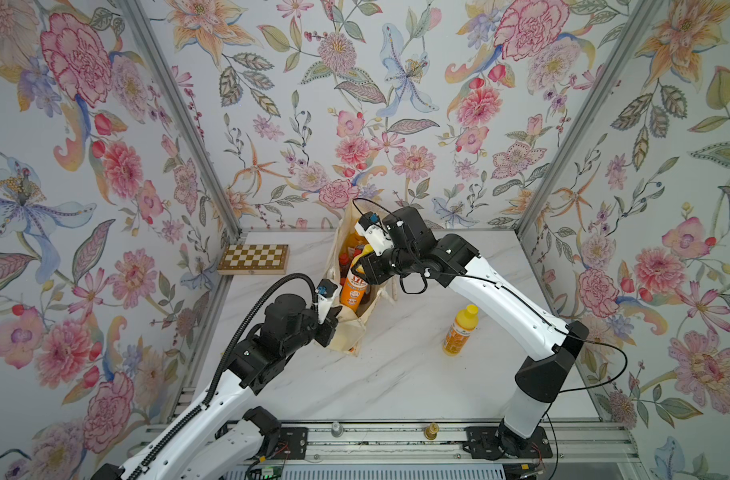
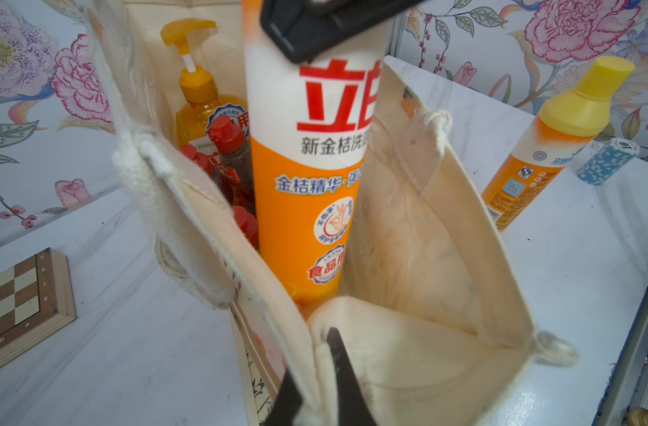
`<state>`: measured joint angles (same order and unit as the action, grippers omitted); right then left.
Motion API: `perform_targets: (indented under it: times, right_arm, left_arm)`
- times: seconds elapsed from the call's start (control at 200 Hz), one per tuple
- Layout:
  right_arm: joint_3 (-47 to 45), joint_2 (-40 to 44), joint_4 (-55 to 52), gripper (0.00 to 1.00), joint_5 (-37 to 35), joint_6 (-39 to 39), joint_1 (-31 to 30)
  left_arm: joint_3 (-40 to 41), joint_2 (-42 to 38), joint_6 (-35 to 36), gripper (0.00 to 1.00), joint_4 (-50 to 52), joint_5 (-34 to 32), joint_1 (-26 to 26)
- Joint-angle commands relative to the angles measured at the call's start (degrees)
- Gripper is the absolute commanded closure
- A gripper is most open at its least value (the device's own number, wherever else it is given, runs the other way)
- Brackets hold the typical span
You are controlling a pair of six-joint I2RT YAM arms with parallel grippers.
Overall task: Pack dish soap into the shopping bag
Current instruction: Place the bottle of dish soap in the shopping bag.
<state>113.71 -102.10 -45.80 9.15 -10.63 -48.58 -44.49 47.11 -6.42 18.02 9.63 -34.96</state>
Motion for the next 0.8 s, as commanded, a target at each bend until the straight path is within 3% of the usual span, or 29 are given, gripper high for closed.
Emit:
perform_targets:
  times: [0.0,0.796]
  right_arm:
    - [-1.5,2.2,8.4,1.00,4.9,-2.0,-1.0]
    - [-10.7,-5.5,17.5,1.00,7.3,-2.7,-3.8]
  left_arm:
    - [-4.2,-2.1,0.4,1.00,-3.4,0.1,-1.1]
    - [-5.6,-1.6,0.1,1.00,-3.5,-2.6,-1.1]
